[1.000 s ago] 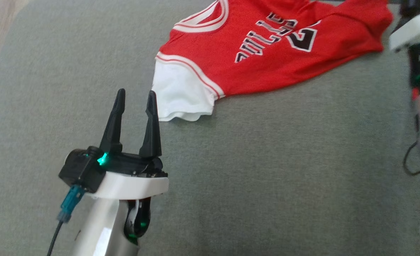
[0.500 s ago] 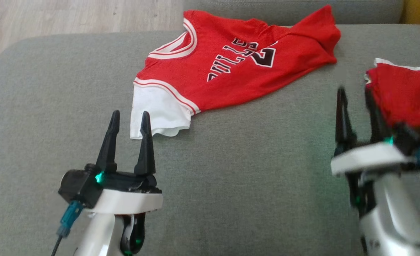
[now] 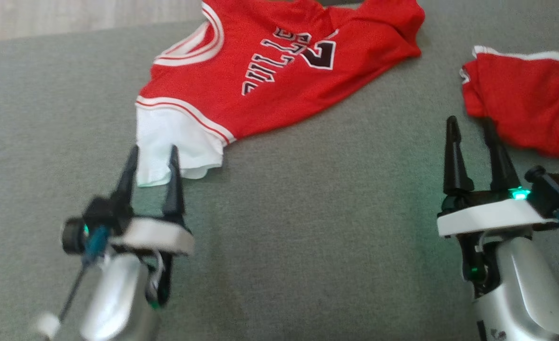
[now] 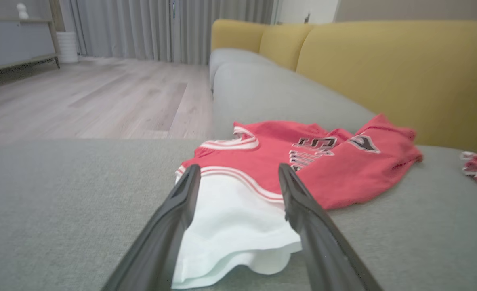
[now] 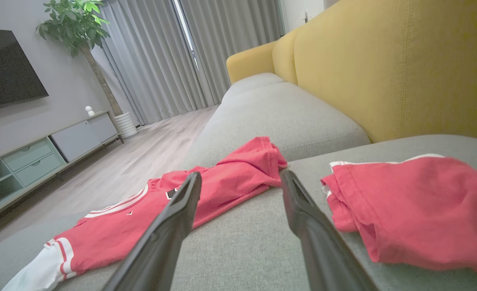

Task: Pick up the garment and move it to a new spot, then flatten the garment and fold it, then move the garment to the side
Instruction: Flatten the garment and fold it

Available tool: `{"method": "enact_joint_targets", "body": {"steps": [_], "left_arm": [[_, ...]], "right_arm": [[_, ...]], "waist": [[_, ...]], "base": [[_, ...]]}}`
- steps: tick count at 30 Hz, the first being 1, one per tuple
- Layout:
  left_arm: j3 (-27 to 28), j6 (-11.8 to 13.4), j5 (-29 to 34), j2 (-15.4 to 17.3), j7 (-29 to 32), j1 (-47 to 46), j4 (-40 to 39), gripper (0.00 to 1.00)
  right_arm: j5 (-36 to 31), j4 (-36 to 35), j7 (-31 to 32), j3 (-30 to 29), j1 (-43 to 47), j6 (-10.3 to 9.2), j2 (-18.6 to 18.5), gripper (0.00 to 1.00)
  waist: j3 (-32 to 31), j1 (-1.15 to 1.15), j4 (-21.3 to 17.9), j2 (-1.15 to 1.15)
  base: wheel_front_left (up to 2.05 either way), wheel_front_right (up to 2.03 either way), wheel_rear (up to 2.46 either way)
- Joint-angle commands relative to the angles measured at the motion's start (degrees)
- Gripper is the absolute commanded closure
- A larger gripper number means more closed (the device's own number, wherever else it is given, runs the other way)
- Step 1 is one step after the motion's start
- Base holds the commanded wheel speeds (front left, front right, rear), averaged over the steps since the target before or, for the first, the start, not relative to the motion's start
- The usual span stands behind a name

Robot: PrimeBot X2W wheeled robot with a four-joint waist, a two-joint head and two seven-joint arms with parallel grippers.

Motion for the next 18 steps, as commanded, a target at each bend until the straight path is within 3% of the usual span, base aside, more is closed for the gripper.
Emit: {"method": "enact_joint_targets", "body": {"steps": [1,7,10,15,16,17,18], "left_arm": [[3.2,0.8,0.1,1.9,1.4,-5.2,1.6,0.0],[4.3,5.3,2.5,6.1,8.5,-12.9,14.4,0.0],[4.3,6.6,3.0,6.7,10.0,-13.9,17.2,0.0],[3.6,4.8,2.2,6.7,12.9,-14.6,22.2,0.0],[3.4,4.3,1.9,6.7,13.2,-14.7,22.9,0.76],[3.4,4.0,1.8,6.7,13.0,-14.7,23.5,1.0],[3.5,3.9,1.5,6.6,12.5,-14.7,23.8,1.0]], "right_arm": [[0.6,-2.2,-0.2,2.2,-2.0,-0.05,0.2,0.0],[1.3,-2.6,-0.9,3.6,-2.7,-0.05,0.3,0.0],[1.5,-2.7,-1.1,3.7,-2.8,-0.05,0.3,0.0],[1.6,-2.5,-1.4,3.5,-2.6,-0.05,0.3,0.0],[1.6,-2.4,-1.4,3.3,-2.5,-0.05,0.3,0.0],[1.6,-2.3,-1.5,3.2,-2.5,-0.05,0.3,0.0],[1.5,-2.3,-1.5,3.2,-2.5,-0.05,0.3,0.0]], "waist": [[2.2,-0.01,-1.9,0.0],[4.7,-0.01,-4.6,0.0],[4.9,-0.01,-5.2,0.0],[4.4,-0.01,-5.6,0.0],[4.2,-0.01,-5.5,0.0],[4.0,-0.01,-5.3,0.0],[3.7,-0.01,-5.1,0.0]], "base": [[0.0,0.0,0.0],[0.0,0.0,0.0],[0.0,0.0,0.0],[0.0,0.0,0.0],[0.0,0.0,0.0],[0.0,0.0,0.0],[0.0,0.0,0.0]]}}
